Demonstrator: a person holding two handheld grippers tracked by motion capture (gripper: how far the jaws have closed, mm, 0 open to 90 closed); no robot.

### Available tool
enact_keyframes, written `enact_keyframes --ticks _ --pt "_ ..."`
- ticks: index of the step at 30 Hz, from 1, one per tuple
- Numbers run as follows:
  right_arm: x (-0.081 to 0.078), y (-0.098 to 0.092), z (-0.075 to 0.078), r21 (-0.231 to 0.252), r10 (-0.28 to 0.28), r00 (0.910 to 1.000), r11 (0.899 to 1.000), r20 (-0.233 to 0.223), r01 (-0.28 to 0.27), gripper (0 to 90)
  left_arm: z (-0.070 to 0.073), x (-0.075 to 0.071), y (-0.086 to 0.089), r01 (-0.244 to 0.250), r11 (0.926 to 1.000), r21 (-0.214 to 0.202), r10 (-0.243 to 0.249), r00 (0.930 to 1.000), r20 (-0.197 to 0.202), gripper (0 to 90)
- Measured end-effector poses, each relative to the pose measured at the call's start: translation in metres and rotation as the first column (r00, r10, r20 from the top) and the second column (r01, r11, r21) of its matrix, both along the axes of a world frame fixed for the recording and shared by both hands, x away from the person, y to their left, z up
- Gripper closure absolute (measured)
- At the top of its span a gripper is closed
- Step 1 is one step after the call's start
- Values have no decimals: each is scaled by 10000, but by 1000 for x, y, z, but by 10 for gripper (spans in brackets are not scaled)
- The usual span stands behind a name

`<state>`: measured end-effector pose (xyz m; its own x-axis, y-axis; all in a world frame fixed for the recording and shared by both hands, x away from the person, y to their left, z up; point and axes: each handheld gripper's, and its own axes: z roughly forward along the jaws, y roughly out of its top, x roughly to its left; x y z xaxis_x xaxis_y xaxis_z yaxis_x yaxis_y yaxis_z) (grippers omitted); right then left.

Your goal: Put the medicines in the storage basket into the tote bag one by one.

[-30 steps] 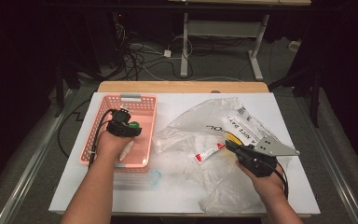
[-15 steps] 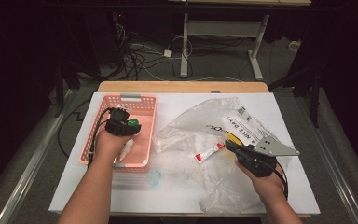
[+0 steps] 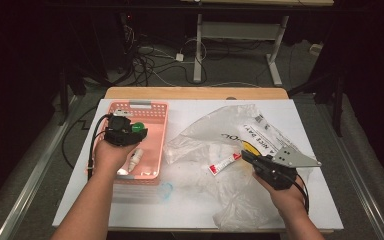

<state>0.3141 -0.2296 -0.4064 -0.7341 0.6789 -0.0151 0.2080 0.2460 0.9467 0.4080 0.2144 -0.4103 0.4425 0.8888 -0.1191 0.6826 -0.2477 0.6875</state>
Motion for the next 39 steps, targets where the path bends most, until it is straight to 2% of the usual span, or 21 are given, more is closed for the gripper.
enact_keyframes --ticks 5,14,25,32,35,37,39 --pt "0 0 0 -42 -25 10000 10000 1 25 900 4 -14 -3 238 9995 -193 -230 9990 388 496" --pt "-1 2 0 -102 -7 10000 9999 -9 7 900 10 -44 -9 712 9951 -685 -625 9906 1217 495" --pt "-2 4 -2 -187 61 10000 9998 2 -61 900 6 -80 -17 989 9903 -981 -750 9719 2230 496" --pt "-3 6 -3 -228 46 10000 9997 -24 -47 900 0 -96 -16 1032 9845 -1420 -629 9628 2629 496" --pt "-3 6 -3 -224 40 10000 9997 -18 -41 900 1 -104 -16 1066 9851 -1352 -654 9581 2790 496" --pt "-3 6 -3 -226 38 10000 9997 -19 -39 900 4 -109 -16 1175 9803 -1585 -685 9561 2848 496" --pt "-2 5 -2 -202 59 10000 9998 18 -58 900 6 -114 -18 1313 9781 -1616 -802 9539 2894 497"
